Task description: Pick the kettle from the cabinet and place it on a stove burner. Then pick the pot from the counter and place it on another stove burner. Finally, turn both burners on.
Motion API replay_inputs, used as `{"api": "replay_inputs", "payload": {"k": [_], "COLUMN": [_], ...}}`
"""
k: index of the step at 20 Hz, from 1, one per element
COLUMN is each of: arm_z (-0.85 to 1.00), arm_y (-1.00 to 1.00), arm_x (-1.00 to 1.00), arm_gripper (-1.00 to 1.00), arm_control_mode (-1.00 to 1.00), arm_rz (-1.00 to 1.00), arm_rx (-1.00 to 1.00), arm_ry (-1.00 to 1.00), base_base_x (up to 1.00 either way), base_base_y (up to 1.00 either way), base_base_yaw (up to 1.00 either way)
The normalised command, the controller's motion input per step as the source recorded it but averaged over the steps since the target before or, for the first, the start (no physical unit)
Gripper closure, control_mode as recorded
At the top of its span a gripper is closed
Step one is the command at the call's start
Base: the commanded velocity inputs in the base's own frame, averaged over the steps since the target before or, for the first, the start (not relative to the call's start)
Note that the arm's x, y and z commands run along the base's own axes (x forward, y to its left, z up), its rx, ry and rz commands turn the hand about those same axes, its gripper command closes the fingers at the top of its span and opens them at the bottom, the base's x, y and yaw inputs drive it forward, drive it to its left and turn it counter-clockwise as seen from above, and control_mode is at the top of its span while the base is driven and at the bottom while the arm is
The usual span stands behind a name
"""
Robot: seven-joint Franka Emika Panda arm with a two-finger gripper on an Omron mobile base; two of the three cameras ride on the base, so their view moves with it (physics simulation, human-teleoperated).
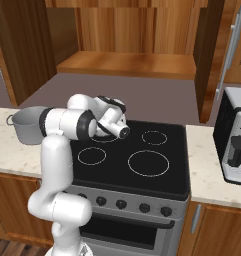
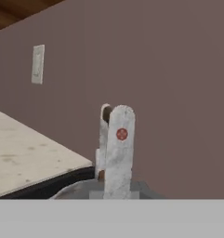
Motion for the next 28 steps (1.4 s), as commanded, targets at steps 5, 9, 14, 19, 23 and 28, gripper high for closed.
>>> {"api": "replay_inputs", "payload": {"k": [5,9,14,19,23,28], "arm_z": [-0.2,-0.18,-0.17,-0.1,-0.06,-0.02], "arm_y": [0.0,-0.01,0.02,0.01,-0.01,-0.05], "arm_x": [0.26,0.09,-0.08,-0.02,-0.06,-0.2], "arm_gripper": [1.0,1.0,-1.0,-1.0,-1.0,-1.0], "arm_control_mode": [-1.0,-1.0,-1.0,-1.0,-1.0,-1.0], "arm_rz": [0.0,0.0,0.0,0.0,0.0,0.0], "arm_rx": [0.0,0.0,0.0,0.0,0.0,0.0], "arm_ry": [0.03,0.01,0.0,0.0,0.0,0.0], "base_base_x": [0.0,0.0,0.0,0.0,0.0,0.0], "base_base_y": [0.0,0.0,0.0,0.0,0.0,0.0], "base_base_yaw": [0.0,0.0,0.0,0.0,0.0,0.0]}}
